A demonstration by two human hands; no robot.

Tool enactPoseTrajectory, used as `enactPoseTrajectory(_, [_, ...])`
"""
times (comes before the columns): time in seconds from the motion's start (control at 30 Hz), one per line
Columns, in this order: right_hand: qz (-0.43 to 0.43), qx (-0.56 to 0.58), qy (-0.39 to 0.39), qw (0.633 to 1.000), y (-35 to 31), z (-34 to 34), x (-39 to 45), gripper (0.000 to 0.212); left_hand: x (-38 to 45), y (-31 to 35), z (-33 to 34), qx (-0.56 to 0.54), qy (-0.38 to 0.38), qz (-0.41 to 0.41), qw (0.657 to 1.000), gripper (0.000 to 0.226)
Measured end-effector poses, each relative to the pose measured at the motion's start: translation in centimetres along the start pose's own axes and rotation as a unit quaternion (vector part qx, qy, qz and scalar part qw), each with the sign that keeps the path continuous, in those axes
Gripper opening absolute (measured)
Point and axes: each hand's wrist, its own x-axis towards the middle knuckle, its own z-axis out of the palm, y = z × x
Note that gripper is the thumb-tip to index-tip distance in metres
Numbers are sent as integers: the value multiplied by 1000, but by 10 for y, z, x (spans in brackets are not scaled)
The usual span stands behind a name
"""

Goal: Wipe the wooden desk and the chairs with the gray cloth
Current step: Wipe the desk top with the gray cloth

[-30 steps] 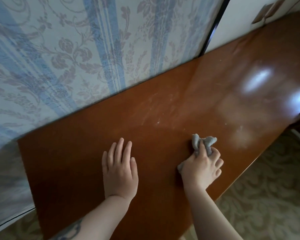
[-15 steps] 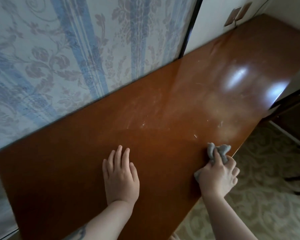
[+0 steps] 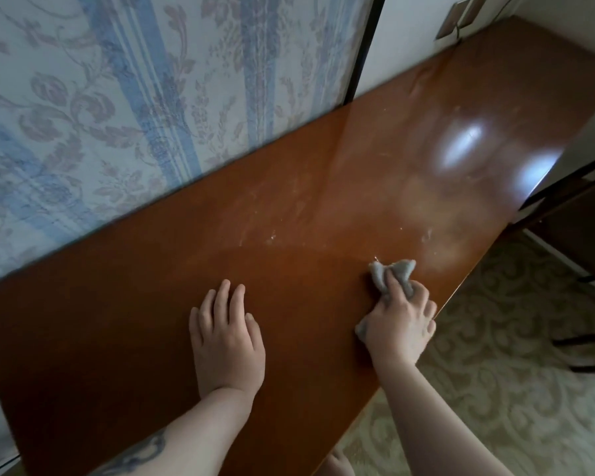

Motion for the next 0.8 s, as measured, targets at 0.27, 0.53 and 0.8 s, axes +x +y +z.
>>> enactPoseTrajectory(0.27, [-323, -32, -91, 942, -62, 14, -31, 56, 1, 4, -3, 24, -19, -14, 999, 45])
enactPoseTrajectory(0.53, [143, -12, 9, 990, 4, -18, 58, 52, 3, 4, -1, 33, -19, -9, 999, 51])
enactPoseTrajectory(0.8, [-356, -28, -63, 932, -53, 20, -54, 57, 0, 3, -1, 17, 8, 3, 1000, 45])
